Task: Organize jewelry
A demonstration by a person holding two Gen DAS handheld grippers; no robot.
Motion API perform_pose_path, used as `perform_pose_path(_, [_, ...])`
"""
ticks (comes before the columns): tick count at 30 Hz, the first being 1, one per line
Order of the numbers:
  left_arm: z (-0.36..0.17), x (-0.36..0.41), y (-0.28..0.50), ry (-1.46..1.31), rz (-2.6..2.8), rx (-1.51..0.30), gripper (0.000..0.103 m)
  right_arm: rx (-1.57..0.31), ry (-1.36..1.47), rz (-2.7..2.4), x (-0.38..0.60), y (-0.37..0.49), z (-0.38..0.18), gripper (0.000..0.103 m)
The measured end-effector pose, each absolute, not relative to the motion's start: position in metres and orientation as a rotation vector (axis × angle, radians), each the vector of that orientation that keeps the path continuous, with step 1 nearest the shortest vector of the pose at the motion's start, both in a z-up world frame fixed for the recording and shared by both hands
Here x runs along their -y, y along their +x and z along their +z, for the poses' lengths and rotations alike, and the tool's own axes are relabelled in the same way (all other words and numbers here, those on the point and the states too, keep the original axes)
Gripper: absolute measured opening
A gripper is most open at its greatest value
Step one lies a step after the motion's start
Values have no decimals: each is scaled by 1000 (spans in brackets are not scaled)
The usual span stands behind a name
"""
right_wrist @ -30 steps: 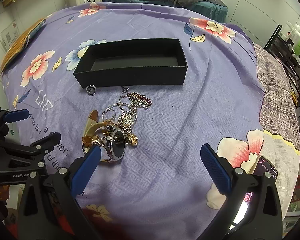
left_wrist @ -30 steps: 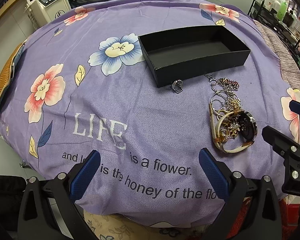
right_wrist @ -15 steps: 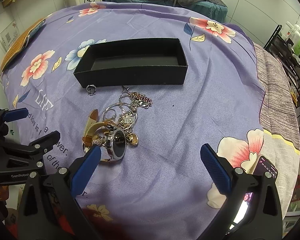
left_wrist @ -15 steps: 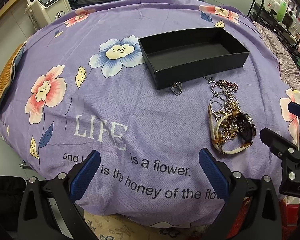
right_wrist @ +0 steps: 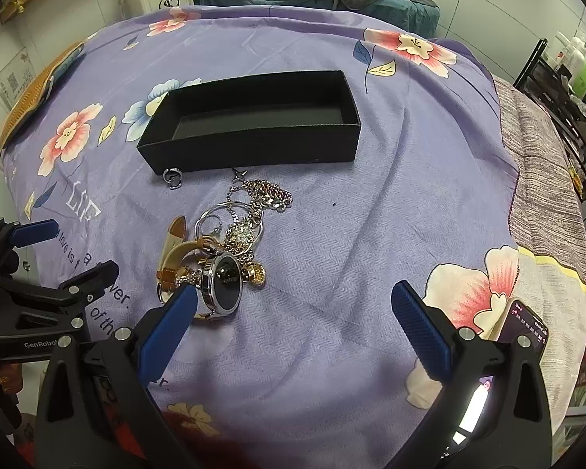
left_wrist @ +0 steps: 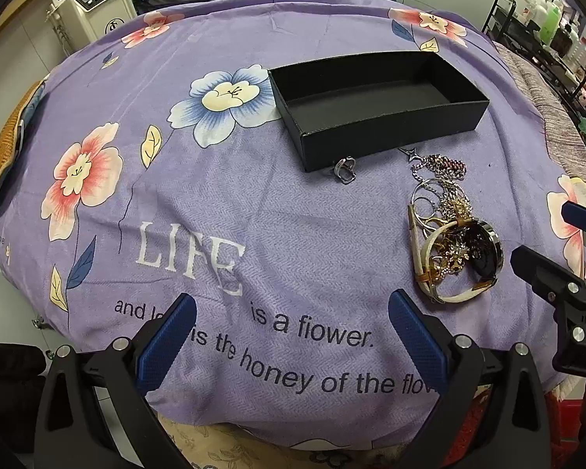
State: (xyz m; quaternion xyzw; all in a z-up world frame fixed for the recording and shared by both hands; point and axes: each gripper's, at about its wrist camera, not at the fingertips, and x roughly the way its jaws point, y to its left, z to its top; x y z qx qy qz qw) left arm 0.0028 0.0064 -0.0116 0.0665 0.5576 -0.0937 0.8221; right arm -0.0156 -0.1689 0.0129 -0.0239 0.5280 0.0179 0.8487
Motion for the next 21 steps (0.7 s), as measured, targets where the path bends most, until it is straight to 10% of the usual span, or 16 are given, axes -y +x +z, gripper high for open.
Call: perform_pose_path(21, [-15,-17,25,65,-218,-1185,88,-1110,35,88,167,37,5,87])
